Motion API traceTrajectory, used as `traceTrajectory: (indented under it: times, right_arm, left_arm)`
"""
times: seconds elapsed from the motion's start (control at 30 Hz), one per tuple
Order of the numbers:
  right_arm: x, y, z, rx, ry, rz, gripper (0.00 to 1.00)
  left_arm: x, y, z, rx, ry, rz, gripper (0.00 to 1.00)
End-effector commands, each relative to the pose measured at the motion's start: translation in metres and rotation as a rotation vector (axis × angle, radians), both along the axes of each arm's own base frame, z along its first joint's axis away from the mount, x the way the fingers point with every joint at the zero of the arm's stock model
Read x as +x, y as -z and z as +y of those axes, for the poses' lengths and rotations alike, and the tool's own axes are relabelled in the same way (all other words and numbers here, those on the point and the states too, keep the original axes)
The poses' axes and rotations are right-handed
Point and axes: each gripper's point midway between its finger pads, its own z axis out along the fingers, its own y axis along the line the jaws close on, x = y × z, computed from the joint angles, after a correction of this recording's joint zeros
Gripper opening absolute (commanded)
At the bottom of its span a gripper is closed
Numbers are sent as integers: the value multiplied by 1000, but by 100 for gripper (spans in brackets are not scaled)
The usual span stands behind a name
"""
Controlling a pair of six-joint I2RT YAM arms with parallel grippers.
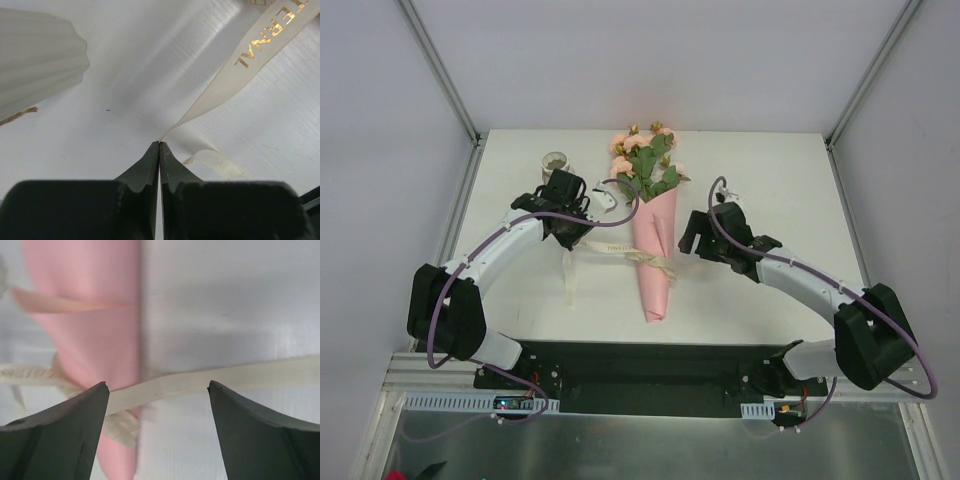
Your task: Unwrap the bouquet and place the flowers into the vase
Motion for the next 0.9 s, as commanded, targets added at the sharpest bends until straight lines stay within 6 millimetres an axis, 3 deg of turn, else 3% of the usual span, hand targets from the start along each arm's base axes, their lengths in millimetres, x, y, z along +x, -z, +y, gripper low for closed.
traceTrajectory:
  times: [0.0,0.17,0.33,0.6,0.87]
  right_arm:
    - [6,-71,61,91,-378,-284,84]
    - [-11,-89,101,117,-553,-320,72]
    - [-16,-69,120,106,-595,-235,66]
    - [-30,-38,121,4,-598,-141,59]
    - [-28,-22,120,-36,-590,-118,50]
  left_arm:
    - [-3,-6,-3,-12,-4,14,0]
    - [-3,-3,-2,-5,-11,21,0]
    - [-1,-6,-3,-5,-15,13,0]
    - [-4,-2,1,14,-13,15,0]
    - [-6,-2,1,14,-10,15,0]
